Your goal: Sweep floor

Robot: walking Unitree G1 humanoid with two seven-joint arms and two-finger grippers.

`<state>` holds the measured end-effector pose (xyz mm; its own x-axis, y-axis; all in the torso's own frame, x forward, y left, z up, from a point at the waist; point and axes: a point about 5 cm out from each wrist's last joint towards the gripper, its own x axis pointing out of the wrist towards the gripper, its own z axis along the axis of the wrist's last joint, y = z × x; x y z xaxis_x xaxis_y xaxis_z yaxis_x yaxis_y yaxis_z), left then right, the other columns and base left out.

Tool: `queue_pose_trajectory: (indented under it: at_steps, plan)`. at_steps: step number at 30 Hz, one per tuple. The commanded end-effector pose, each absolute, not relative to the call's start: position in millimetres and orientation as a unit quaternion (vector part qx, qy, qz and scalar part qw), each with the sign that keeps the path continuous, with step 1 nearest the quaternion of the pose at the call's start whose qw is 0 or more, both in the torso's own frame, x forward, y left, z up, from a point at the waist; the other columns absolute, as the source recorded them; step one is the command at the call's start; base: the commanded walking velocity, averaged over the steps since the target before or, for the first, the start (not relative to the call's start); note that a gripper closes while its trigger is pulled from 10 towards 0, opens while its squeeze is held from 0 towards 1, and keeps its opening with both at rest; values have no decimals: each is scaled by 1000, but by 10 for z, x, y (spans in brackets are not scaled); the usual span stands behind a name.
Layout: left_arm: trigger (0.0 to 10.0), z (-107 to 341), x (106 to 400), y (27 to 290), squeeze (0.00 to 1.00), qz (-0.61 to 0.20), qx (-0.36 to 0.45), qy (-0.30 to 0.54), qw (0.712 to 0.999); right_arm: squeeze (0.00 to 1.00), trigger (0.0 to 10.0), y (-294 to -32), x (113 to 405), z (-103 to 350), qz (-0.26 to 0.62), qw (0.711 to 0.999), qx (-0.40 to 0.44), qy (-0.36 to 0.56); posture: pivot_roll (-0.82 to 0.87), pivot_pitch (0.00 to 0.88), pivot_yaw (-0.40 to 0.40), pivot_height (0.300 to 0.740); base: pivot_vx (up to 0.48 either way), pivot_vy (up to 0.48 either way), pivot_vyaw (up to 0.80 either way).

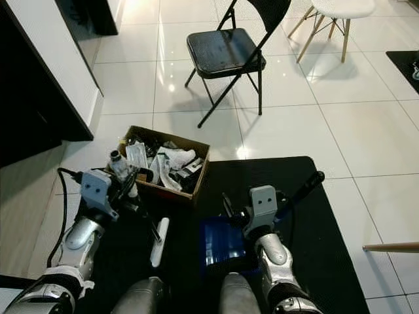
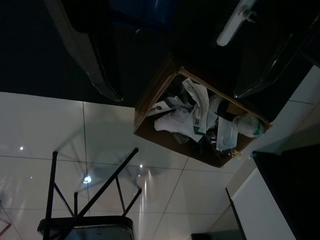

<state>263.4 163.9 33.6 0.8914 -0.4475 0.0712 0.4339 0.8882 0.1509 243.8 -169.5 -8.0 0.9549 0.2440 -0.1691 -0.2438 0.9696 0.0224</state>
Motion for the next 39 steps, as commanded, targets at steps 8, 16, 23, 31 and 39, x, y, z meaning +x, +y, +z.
queue_pose_trajectory:
  at_steps: [8,16,23,31,39]
  plan:
    - [10000,336,2583,1720,0,-232,87,-57,967,0,10000,-1701,2388,-101,115,990,0,85,-46,93,47,740,0,0,0]
    - [10000,360,2591,1764,0,-214,88,-65,971,0,10000,-1718,2287,-203,128,985,-7,118,-37,74,32,740,0,0,0]
    - [10000,344,2563,1768,0,-207,83,-64,973,0,10000,-1789,2158,-262,118,985,-3,127,-29,69,23,740,0,0,0]
    - [10000,323,2526,1764,0,-200,78,-64,975,0,10000,-2012,2006,-240,72,990,-54,107,-32,59,18,740,0,0,0]
    - [10000,327,2525,1745,0,-196,75,-68,975,1000,10000,-2288,1902,-235,-19,992,-65,107,-33,53,18,740,0,0,0]
